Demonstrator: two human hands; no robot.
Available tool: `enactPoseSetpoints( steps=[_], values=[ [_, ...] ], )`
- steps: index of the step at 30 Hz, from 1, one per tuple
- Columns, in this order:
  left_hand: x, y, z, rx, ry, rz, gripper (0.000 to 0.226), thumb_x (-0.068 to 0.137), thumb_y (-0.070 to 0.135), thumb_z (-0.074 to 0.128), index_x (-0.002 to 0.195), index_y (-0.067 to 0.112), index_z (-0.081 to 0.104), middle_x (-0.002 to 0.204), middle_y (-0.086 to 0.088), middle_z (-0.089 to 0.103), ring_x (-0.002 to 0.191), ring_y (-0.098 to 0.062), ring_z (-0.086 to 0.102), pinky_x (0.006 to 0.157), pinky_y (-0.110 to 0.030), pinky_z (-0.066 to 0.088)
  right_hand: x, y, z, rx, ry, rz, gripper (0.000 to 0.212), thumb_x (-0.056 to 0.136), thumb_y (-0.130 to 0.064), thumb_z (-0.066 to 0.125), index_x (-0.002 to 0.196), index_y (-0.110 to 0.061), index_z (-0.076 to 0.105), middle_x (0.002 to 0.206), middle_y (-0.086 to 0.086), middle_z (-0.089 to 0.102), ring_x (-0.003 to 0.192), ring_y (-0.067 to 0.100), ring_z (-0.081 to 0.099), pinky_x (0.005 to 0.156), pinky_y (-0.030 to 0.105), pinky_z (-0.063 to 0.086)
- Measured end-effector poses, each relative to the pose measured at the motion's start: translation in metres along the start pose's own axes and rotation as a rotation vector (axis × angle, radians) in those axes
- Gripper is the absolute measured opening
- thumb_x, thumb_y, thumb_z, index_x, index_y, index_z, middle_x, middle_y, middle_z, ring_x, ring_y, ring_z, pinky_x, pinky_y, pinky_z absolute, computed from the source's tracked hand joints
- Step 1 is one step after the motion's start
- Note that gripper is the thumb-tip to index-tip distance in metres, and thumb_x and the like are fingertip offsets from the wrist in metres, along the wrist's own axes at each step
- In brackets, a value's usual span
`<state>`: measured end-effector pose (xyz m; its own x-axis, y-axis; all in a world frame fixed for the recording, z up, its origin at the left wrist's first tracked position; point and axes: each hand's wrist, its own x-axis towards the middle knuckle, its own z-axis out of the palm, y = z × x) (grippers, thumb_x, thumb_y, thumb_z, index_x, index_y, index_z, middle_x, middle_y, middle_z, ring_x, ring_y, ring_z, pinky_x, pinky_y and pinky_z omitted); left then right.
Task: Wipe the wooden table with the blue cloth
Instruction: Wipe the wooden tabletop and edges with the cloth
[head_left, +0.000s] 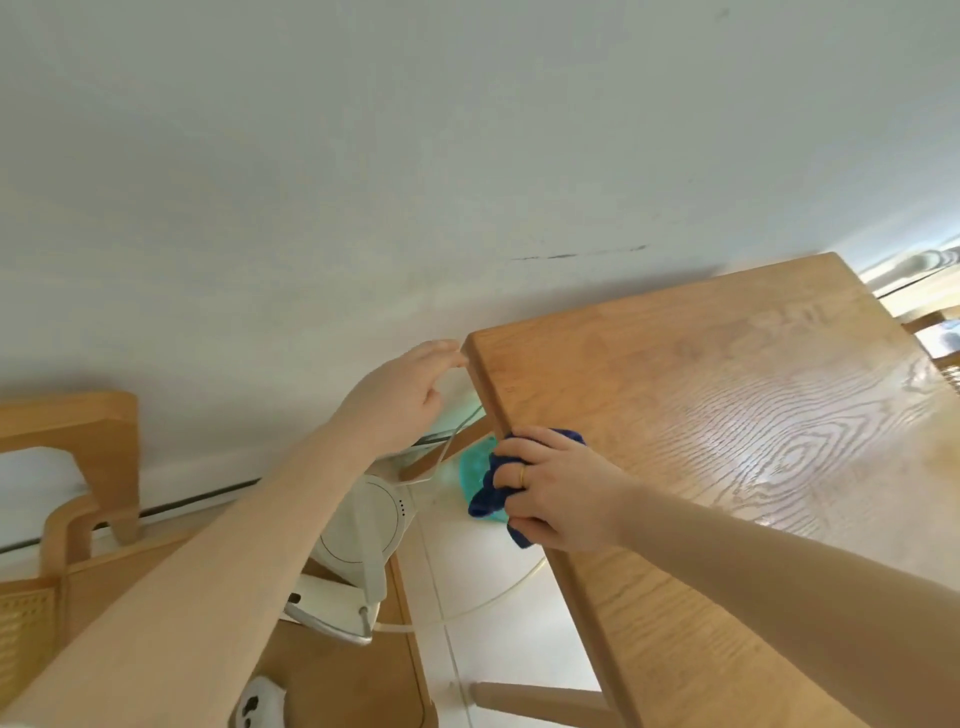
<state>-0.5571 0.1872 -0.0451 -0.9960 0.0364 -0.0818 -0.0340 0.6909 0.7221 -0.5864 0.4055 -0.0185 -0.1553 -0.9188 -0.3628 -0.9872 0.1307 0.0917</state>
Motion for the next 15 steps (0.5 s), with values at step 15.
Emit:
enactPoseSetpoints(
  steps=[15],
  values=[
    [0.028,0.012,0.014,0.467,-0.214,0.179,0.066,0.091,-0.003,0.031,0.150,0.018,0.009,0.158,0.002,0.000,0.146,-0.014,0.000,0.118,-0.028,0.005,-0.023,-0.015,0.010,0.041,-0.055,-0.097,0.022,0.075,-0.033,0.058,0.094,-0.027,0.070,0.089,-0.008,0.068,0.104,0.022,0.055,0.108,0.038,0.020]
  ],
)
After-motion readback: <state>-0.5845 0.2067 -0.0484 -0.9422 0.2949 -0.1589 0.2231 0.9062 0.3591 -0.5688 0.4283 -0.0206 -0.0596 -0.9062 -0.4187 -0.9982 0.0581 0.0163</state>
